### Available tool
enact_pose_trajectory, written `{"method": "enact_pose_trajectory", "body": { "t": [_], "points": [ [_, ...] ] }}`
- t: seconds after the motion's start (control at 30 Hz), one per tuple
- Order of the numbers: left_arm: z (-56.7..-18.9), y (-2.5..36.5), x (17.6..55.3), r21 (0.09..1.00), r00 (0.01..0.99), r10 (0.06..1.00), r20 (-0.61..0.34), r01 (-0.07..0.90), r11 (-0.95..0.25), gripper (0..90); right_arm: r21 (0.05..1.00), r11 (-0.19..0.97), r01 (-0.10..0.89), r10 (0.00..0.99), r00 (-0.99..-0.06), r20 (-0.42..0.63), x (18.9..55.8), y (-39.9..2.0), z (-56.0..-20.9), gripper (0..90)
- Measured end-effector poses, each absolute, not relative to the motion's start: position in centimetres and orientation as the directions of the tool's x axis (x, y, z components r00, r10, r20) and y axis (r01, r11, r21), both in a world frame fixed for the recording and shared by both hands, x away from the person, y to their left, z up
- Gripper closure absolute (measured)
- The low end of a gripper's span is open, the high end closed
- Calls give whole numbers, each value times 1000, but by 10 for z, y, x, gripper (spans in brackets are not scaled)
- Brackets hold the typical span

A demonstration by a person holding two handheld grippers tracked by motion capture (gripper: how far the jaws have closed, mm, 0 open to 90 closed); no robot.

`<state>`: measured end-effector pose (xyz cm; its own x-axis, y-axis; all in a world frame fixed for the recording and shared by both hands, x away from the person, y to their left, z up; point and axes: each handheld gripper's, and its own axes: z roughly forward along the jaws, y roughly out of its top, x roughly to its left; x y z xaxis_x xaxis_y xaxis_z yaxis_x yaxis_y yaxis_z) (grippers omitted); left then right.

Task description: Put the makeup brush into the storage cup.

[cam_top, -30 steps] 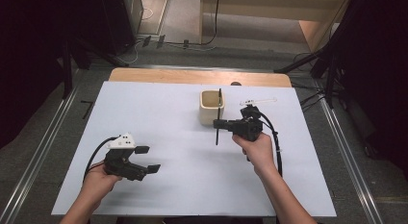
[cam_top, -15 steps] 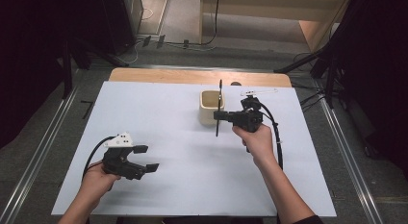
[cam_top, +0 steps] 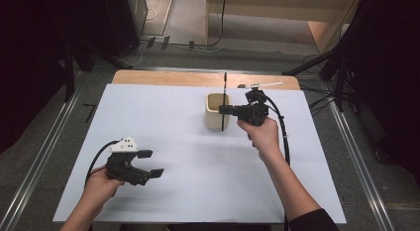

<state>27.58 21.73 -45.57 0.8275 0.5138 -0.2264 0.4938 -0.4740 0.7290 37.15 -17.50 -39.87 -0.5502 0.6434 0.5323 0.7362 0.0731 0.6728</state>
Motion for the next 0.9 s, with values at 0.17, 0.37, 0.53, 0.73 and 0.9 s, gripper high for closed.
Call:
{"method": "enact_pose_trajectory", "body": {
  "t": [0.17, 0.37, 0.53, 0.73, 0.9],
  "points": [
    [-456, 217, 276, 728, 828, 513, -227, 494, -475, 172, 680, 70, 729, 655, -548, 521, 379, -174, -392, 857],
    [-456, 217, 276, 728, 828, 512, -229, 494, -475, 173, 692, 66, 719, 666, -548, 506, 386, -172, -383, 858],
    [-457, 216, 276, 726, 833, 504, -227, 490, -482, 172, 697, 62, 714, 684, -539, 492, 393, -170, -377, 858],
    [-457, 216, 276, 727, 834, 503, -229, 490, -482, 172, 706, 54, 706, 701, -530, 477, 402, -170, -371, 858],
    [-457, 216, 275, 727, 834, 503, -228, 490, -482, 172, 714, 45, 698, 716, -521, 464, 409, -168, -366, 858]
  ]
}}
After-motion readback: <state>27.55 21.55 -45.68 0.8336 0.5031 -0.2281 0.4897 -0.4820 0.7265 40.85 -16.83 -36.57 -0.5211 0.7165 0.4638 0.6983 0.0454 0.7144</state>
